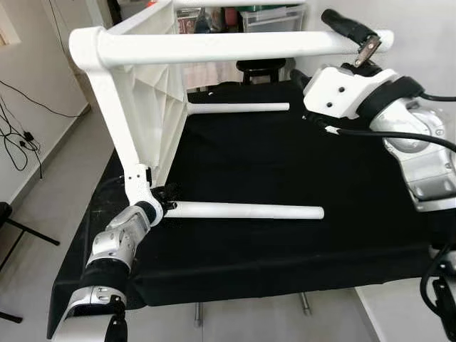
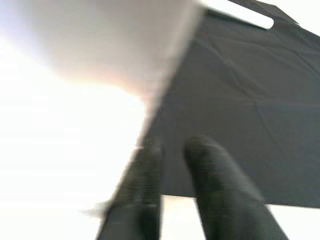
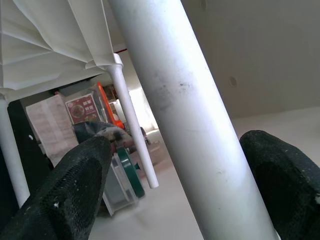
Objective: Building children table
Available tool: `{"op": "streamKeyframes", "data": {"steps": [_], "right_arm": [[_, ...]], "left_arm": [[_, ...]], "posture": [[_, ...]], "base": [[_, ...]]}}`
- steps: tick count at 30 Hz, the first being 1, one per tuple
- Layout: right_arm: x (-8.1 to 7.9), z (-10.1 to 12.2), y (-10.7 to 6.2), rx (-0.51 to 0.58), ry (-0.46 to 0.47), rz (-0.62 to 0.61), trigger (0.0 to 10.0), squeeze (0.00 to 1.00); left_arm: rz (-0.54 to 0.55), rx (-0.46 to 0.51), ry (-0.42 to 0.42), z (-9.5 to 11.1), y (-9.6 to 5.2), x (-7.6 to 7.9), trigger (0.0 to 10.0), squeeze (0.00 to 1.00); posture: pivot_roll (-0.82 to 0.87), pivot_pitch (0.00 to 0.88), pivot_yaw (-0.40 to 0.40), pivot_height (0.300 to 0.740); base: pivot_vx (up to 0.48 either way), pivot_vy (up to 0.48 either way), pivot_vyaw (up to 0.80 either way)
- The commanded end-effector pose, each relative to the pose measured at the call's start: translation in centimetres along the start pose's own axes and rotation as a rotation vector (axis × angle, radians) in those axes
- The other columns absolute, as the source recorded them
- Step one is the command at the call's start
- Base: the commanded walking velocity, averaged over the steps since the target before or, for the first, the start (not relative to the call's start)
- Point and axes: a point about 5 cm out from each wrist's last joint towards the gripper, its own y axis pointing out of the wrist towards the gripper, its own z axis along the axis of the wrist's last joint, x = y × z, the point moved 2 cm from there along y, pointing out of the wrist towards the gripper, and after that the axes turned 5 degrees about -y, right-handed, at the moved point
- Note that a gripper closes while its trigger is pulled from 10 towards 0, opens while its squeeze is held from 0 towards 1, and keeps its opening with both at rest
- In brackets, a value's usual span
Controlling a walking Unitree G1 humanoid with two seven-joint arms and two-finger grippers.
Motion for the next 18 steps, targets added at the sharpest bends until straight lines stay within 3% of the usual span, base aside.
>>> {"op": "streamKeyframes", "data": {"steps": [1, 4, 5, 6, 7, 18], "right_arm": [[0.1, 0.2, 0.1, 0.000, -0.015, 0.010, 10.0, 0.00], [0.1, 0.0, 0.0, -0.010, -0.018, 0.010, 10.0, 0.00], [0.2, 0.0, 0.1, -0.017, -0.018, 0.007, 5.4, 0.00], [0.2, 0.0, 0.1, -0.017, -0.018, 0.007, 5.4, 0.00], [0.3, -0.2, 0.2, -0.031, -0.017, 0.000, 0.0, 0.00], [0.7, -0.2, 0.4, -0.047, -0.011, -0.017, 0.0, 0.00]], "left_arm": [[0.056, 0.087, 0.037, 2.1, -0.3, -1.7, 0.0, 0.00], [0.050, 0.124, 0.033, 2.7, -0.2, -1.7, 0.0, 0.00], [0.043, 0.147, 0.032, 3.1, -0.3, -1.6, 0.0, 0.00], [0.043, 0.147, 0.032, 3.1, -0.3, -1.6, 0.0, 0.00], [0.029, 0.186, 0.035, 3.6, -0.2, -1.3, 0.0, 0.00], [0.017, 0.236, 0.034, 4.2, -0.2, -1.2, 0.0, 0.00]], "posture": [[-0.20, 0.067, 0.043, 0.740], [-0.20, 0.065, 0.038, 0.740], [-0.20, 0.064, 0.037, 0.740], [-0.20, 0.064, 0.037, 0.740], [-0.19, 0.057, 0.032, 0.740], [-0.21, 0.040, 0.026, 0.740]], "base": [[0.000, 0.000, 0.00], [0.000, 0.000, 0.00], [0.000, 0.000, 0.00], [0.000, 0.000, 0.00], [0.000, 0.000, 0.00], [0.000, 0.000, 0.00]]}}
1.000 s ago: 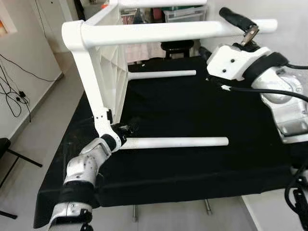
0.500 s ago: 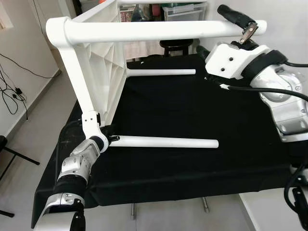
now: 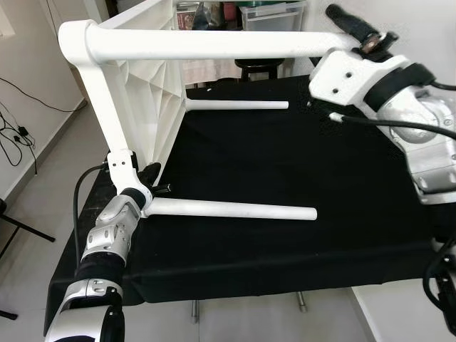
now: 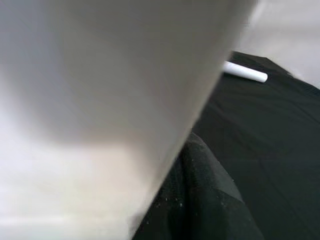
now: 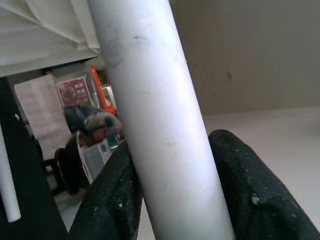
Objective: Building children table
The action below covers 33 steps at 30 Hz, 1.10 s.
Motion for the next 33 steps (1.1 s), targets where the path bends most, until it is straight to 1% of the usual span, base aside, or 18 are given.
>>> {"op": "streamKeyframes", "data": {"steps": [1, 2, 3, 4, 5, 7, 8, 12, 18, 19, 21, 24, 27, 28, 29, 31, 32, 33], "right_arm": [[-0.5, 0.3, 0.2, 0.005, 0.050, 0.000, 0.0, 0.00], [-0.5, 0.3, 0.2, 0.003, 0.051, 0.000, 0.0, 0.00], [-0.5, 0.3, 0.2, 0.001, 0.050, 0.001, 0.0, 0.00], [-0.4, 0.2, 0.1, -0.002, 0.049, 0.001, 0.0, 0.00], [-0.5, 0.0, 0.1, -0.009, 0.047, 0.004, 0.0, 0.00], [-0.5, 0.0, 0.0, -0.014, 0.045, 0.006, 0.0, 0.00], [-0.6, -0.3, 0.0, -0.023, 0.044, 0.010, 0.0, 0.00], [-0.7, -0.7, -0.2, -0.042, 0.040, 0.014, 0.0, 0.00], [-0.3, -1.8, -0.4, -0.087, 0.029, 0.016, 0.0, 0.00], [-0.3, -1.8, -0.4, -0.087, 0.029, 0.016, 0.0, 0.00], [-0.6, -2.7, -0.9, -0.129, 0.031, 0.032, 0.0, 0.00], [-0.9, -3.1, -1.1, -0.152, 0.030, 0.044, 0.0, 0.00], [-2.8, -5.3, -2.1, -0.256, 0.037, 0.101, 0.0, 0.00], [-2.8, -5.3, -2.1, -0.256, 0.037, 0.101, 0.0, 0.00], [-3.7, -5.8, -2.4, -0.284, 0.050, 0.123, 0.0, 0.00], [-6.2, -6.5, -2.7, -0.334, 0.089, 0.181, 0.0, 0.00], [-6.2, -6.5, -2.7, -0.334, 0.089, 0.181, 0.0, 0.00], [-8.5, -6.6, -2.9, -0.364, 0.138, 0.232, 0.0, 0.00]], "left_arm": [[0.032, 0.022, 0.007, 0.6, -0.1, -1.1, 0.0, 0.00], [0.036, 0.024, 0.005, 0.5, -0.1, -1.2, 0.0, 0.00], [0.043, 0.026, 0.004, 0.5, -0.2, -1.4, 2.2, 0.00], [0.050, 0.026, 0.004, 0.5, -0.2, -1.5, 2.2, 0.00], [0.058, 0.030, 0.004, 0.4, -0.3, -1.8, 7.2, 0.00], [0.063, 0.033, 0.004, 0.4, -0.4, -1.9, 7.2, 0.00], [0.077, 0.037, 0.001, 0.4, -0.5, -2.3, 10.0, 0.00], [0.116, 0.049, -0.012, 0.5, -0.9, -3.4, 10.0, 0.00], [0.260, 0.074, 0.029, 1.1, -2.7, -8.4, 10.0, 0.00], [0.260, 0.074, 0.029, 1.1, -2.7, -8.4, 10.0, 0.00], [0.337, 0.101, 0.090, 3.3, -3.5, -11.0, 10.0, 0.00], [0.364, 0.117, 0.112, 4.5, -3.8, -12.0, 10.0, 0.00], [0.386, 0.226, 0.223, 11.9, -4.1, -13.5, 10.0, 0.00], [0.386, 0.226, 0.223, 11.9, -4.1, -13.5, 10.0, 0.00], [0.376, 0.268, 0.267, 14.7, -4.2, -13.3, 10.0, 0.00], [0.332, 0.353, 0.353, 20.1, -4.1, -11.9, 10.0, 0.00], [0.332, 0.353, 0.353, 20.1, -4.1, -11.9, 10.0, 0.00], [0.280, 0.398, 0.402, 23.0, -3.9, -10.3, 10.0, 0.00]], "posture": [[-0.21, 0.040, 0.026, 0.740], [-0.21, 0.038, 0.026, 0.740], [-0.21, 0.038, 0.026, 0.740], [-0.21, 0.038, 0.026, 0.740], [-0.21, 0.036, 0.027, 0.740], [-0.21, 0.036, 0.027, 0.740], [-0.21, 0.037, 0.027, 0.740], [-0.21, 0.037, 0.027, 0.740], [-0.23, 0.043, 0.025, 0.740], [-0.23, 0.043, 0.025, 0.740], [-0.23, 0.045, 0.026, 0.740], [-0.23, 0.051, 0.039, 0.740], [-0.19, 0.058, 0.061, 0.740], [-0.19, 0.058, 0.061, 0.740], [-0.19, 0.058, 0.061, 0.740], [-0.17, 0.060, 0.070, 0.740], [-0.17, 0.060, 0.070, 0.740], [-0.16, 0.063, 0.078, 0.740]], "base": [[0.000, 0.000, 0.00], [0.000, 0.000, 0.00], [0.000, 0.000, 0.00], [0.000, 0.000, 0.00], [0.000, 0.000, 0.00], [0.000, 0.000, 0.00], [0.000, 0.000, 0.00], [0.000, 0.000, 0.00], [0.000, 0.000, 0.00], [0.000, 0.000, 0.00], [0.000, 0.000, 0.00], [0.000, 0.000, 0.00], [0.000, 0.000, 0.00], [0.000, 0.000, 0.00], [0.000, 0.000, 0.00], [0.000, 0.000, 0.00], [0.000, 0.000, 0.00], [0.000, 0.000, 0.00]]}}
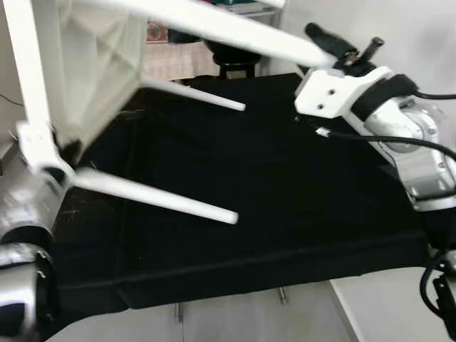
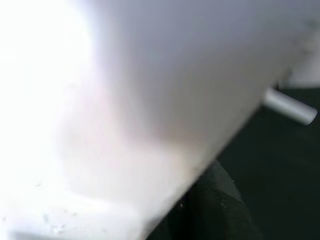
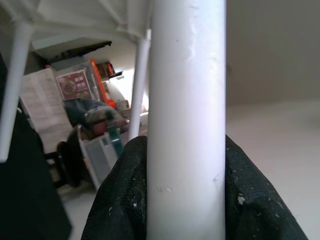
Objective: Building children table
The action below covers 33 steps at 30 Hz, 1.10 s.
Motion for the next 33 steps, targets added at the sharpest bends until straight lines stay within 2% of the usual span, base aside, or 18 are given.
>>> {"op": "streamKeyframes", "data": {"steps": [1, 2, 3, 4, 5, 6, 7, 9, 11, 13, 14, 15, 18, 20, 22, 26, 30, 33], "right_arm": [[-4.6, -6.6, -2.5, -0.330, 0.037, 0.205, 0.0, 0.00], [-5.5, -6.7, -2.6, -0.339, 0.060, 0.223, 0.0, 0.00], [-7.1, -6.5, -2.6, -0.348, 0.095, 0.252, 0.0, 0.00], [-7.1, -6.5, -2.6, -0.348, 0.095, 0.252, 0.0, 0.00], [-8.2, -6.4, -2.7, -0.354, 0.118, 0.272, 0.0, 0.00], [-9.8, -5.7, -2.5, -0.349, 0.162, 0.300, 0.0, 0.00], [-9.8, -5.7, -2.5, -0.349, 0.162, 0.300, 0.0, 0.00], [-12.8, -3.8, -2.1, -0.327, 0.245, 0.355, 0.0, 0.00], [-12.8, -3.8, -2.1, -0.327, 0.245, 0.355, 0.0, 0.00], [-15.2, -2.4, -2.0, -0.332, 0.324, 0.400, 0.0, 0.00], [-15.2, -2.4, -2.0, -0.332, 0.324, 0.400, 0.0, 0.00], [-16.0, -2.1, -2.2, -0.341, 0.339, 0.416, 0.0, 0.00], [-16.9, -2.1, -2.6, -0.359, 0.363, 0.440, 0.0, 0.00], [-18.6, -1.9, -3.5, -0.381, 0.385, 0.484, 0.0, 0.00], [-19.2, -1.8, -3.8, -0.387, 0.388, 0.498, 0.0, 0.00], [-19.4, -1.8, -3.9, -0.389, 0.381, 0.505, 0.0, 0.00], [-18.9, -2.5, -3.6, -0.403, 0.355, 0.497, 0.0, 0.00], [-19.7, -3.6, -4.3, -0.454, 0.346, 0.528, 0.0, 0.00]], "left_arm": [[0.104, 0.141, 0.049, 5.5, -0.5, -3.6, 10.0, 0.00], [0.083, 0.157, 0.061, 6.4, -0.3, -3.3, 10.0, 0.00], [0.042, 0.174, 0.083, 7.6, 0.2, -2.3, 10.0, 0.00], [0.042, 0.174, 0.083, 7.6, 0.2, -2.3, 10.0, 0.00], [0.015, 0.185, 0.098, 8.4, 0.4, -1.7, 10.0, 0.00], [-0.046, 0.198, 0.119, 9.3, 1.0, -0.2, 10.0, 0.00], [-0.046, 0.198, 0.119, 9.3, 1.0, -0.2, 10.0, 0.00], [-0.197, 0.209, 0.165, 10.4, 2.0, 3.6, 10.0, 0.00], [-0.197, 0.209, 0.165, 10.4, 2.0, 3.6, 10.0, 0.00], [-0.347, 0.187, 0.202, 10.1, 2.5, 7.2, 10.0, 0.00], [-0.347, 0.187, 0.202, 10.1, 2.5, 7.2, 10.0, 0.00], [-0.402, 0.172, 0.217, 9.7, 2.7, 8.5, 10.0, 0.00], [-0.446, 0.160, 0.223, 9.3, 2.7, 9.5, 10.0, 0.00], [-0.510, 0.146, 0.238, 9.0, 2.7, 10.9, 10.0, 0.00], [-0.522, 0.146, 0.237, 9.1, 2.7, 11.2, 10.0, 0.00], [-0.542, 0.147, 0.241, 9.2, 2.7, 11.4, 10.0, 0.00], [-0.587, 0.146, 0.249, 9.0, 2.5, 11.7, 10.0, 0.00], [-0.624, 0.149, 0.247, 8.9, 2.3, 12.0, 10.0, 0.00]], "posture": [[-0.16, 0.063, 0.078, 0.740], [-0.16, 0.063, 0.078, 0.740], [-0.14, 0.067, 0.084, 0.740], [-0.14, 0.067, 0.084, 0.740], [-0.14, 0.067, 0.084, 0.740], [-0.12, 0.069, 0.089, 0.740], [-0.12, 0.069, 0.089, 0.740], [-0.11, 0.078, 0.098, 0.740], [-0.11, 0.078, 0.098, 0.740], [-0.10, 0.087, 0.104, 0.740], [-0.10, 0.087, 0.104, 0.740], [-0.10, 0.089, 0.105, 0.740], [-0.10, 0.094, 0.109, 0.740], [-0.10, 0.098, 0.108, 0.740], [-0.09, 0.100, 0.105, 0.740], [-0.09, 0.098, 0.101, 0.740], [-0.09, 0.089, 0.091, 0.740], [-0.08, 0.082, 0.082, 0.740]], "base": [[0.000, 0.000, 0.00], [0.000, 0.000, 0.00], [0.000, 0.000, 0.00], [0.000, 0.000, 0.00], [0.000, 0.000, 0.00], [0.000, 0.000, 0.00], [0.000, 0.000, 0.00], [0.000, 0.000, 0.00], [0.000, 0.000, 0.00], [0.000, 0.000, 0.00], [0.000, 0.000, 0.00], [0.000, 0.000, 0.00], [0.000, 0.000, 0.00], [0.000, 0.000, 0.00], [0.000, 0.000, 0.00], [0.000, 0.000, 0.00], [0.000, 0.000, 0.00], [0.000, 0.000, 0.00]]}}
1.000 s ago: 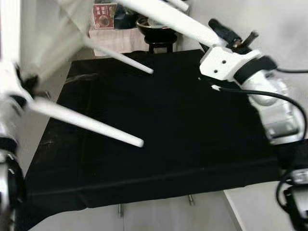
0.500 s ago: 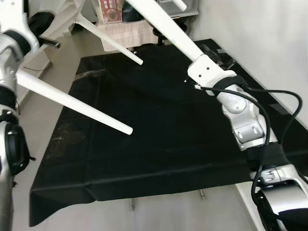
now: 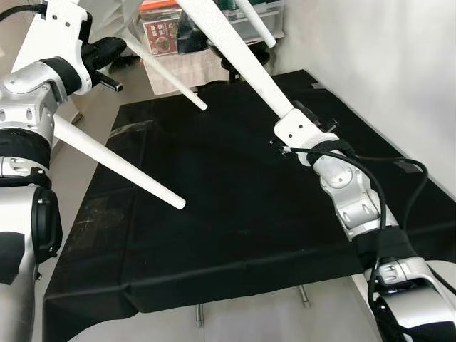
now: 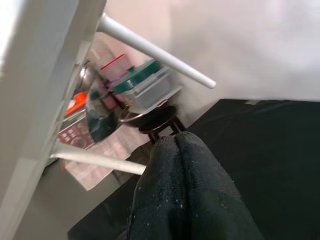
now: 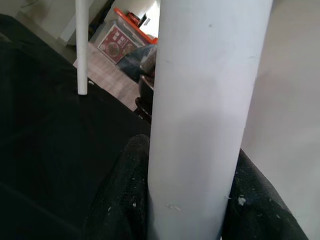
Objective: Building children table
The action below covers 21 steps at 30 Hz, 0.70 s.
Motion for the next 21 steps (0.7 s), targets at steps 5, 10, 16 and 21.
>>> {"op": "streamKeyframes", "data": {"steps": [5, 10, 16, 21], "right_arm": [[-8.6, -6.9, -2.7, -0.292, -0.061, 0.332, 0.0, 0.00], [-10.7, -8.7, -3.7, -0.387, 0.057, 0.352, 0.0, 0.00], [-12.5, -12.1, -5.9, -0.553, 0.170, 0.335, 0.0, 0.00], [-12.8, -13.6, -7.1, -0.623, 0.184, 0.309, 0.0, 0.00]], "left_arm": [[-0.081, 0.002, -0.004, 0.0, 0.2, 0.9, 10.0, 0.00], [-0.127, 0.015, -0.011, 0.3, 0.5, 1.7, 10.0, 0.00], [-0.175, 0.017, -0.019, 0.1, 0.6, 2.4, 10.0, 0.00], [-0.206, 0.004, -0.027, -0.4, 0.4, 2.7, 10.0, 0.00]], "posture": [[-0.08, 0.079, 0.072, 0.740], [-0.07, 0.082, 0.069, 0.740], [-0.05, 0.094, 0.068, 0.740], [-0.03, 0.114, 0.074, 0.740]], "base": [[0.000, 0.000, 0.00], [0.000, 0.000, 0.00], [0.000, 0.000, 0.00], [0.000, 0.000, 0.00]]}}
